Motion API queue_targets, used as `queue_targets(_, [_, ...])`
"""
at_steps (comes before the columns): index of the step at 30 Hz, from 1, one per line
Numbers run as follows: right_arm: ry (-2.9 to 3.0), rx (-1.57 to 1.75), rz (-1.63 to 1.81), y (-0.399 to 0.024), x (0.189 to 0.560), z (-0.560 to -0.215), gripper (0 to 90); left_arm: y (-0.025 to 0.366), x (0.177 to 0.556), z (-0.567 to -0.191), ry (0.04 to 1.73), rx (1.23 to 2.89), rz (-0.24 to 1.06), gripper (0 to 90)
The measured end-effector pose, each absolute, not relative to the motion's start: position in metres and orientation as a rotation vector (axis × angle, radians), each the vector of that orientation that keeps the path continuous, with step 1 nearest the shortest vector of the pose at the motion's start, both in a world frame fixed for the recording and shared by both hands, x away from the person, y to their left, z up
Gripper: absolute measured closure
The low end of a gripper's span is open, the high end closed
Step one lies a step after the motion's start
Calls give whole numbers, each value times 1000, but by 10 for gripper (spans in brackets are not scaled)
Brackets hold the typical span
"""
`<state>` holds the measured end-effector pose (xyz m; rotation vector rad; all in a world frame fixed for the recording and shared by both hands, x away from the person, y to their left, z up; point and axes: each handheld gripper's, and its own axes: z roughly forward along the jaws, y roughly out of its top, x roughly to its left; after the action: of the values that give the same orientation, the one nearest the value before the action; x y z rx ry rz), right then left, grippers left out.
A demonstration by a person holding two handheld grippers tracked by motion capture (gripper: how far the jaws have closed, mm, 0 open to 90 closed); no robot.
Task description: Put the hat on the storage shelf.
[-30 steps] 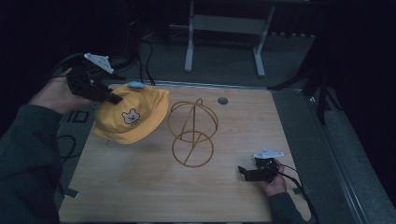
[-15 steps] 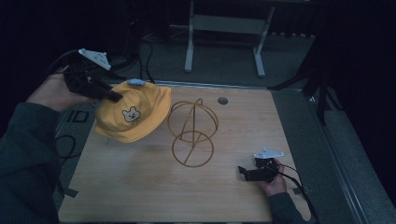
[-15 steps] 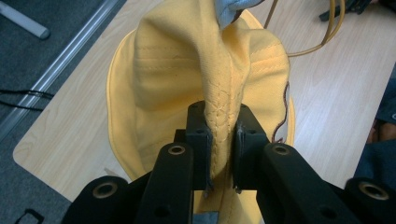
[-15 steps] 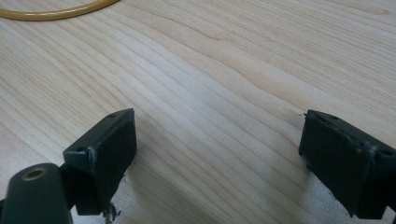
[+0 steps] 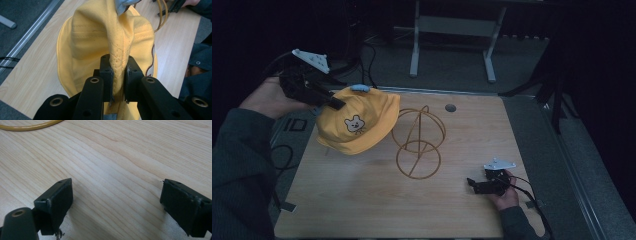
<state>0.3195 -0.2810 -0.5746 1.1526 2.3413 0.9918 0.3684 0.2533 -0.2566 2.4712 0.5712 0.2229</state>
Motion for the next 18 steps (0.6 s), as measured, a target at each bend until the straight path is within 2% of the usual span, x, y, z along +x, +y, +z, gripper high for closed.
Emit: queue_targets(18, [2341, 1153, 992, -281, 319, -575, 111, 249, 368, -252, 538, 2442, 204, 797])
